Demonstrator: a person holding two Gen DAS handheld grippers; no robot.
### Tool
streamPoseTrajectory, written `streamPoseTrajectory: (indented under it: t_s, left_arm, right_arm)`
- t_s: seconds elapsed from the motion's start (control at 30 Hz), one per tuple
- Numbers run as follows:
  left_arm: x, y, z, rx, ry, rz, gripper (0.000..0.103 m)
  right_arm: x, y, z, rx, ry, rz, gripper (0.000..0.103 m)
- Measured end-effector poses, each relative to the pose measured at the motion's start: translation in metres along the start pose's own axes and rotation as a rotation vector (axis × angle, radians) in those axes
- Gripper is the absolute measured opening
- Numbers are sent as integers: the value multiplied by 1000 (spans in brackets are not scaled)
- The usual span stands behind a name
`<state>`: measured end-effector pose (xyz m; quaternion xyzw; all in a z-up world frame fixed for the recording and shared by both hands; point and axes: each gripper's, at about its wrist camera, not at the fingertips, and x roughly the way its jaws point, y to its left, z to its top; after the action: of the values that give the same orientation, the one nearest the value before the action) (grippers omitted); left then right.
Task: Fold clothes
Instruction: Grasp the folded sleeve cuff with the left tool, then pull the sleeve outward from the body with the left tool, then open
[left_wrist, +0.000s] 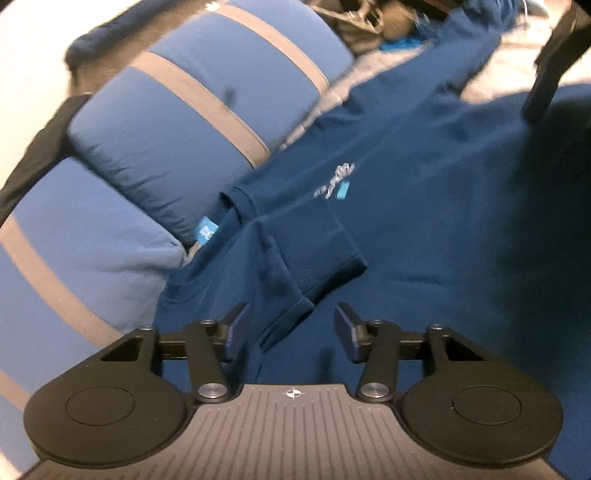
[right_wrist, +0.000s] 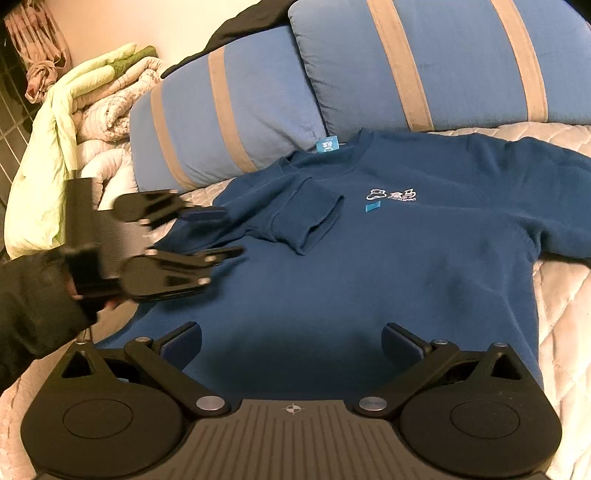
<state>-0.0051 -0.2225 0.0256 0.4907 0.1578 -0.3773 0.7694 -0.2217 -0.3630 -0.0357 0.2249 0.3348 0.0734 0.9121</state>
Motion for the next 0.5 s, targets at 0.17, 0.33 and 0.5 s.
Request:
streamPoseTrajectory:
  t_s: [0.17, 0.33, 0.5]
  left_arm:
    - [42, -16, 4, 130, 65, 51, 38]
    - [43, -19, 7, 148, 50, 80, 22]
    - [42, -20, 10, 156, 28, 107, 8]
  right_arm:
    - [1, -5, 0, 24, 3, 18, 103]
    - [1, -7, 1, 39, 5, 24, 103]
    - [2, -6, 1, 34, 14, 21, 103]
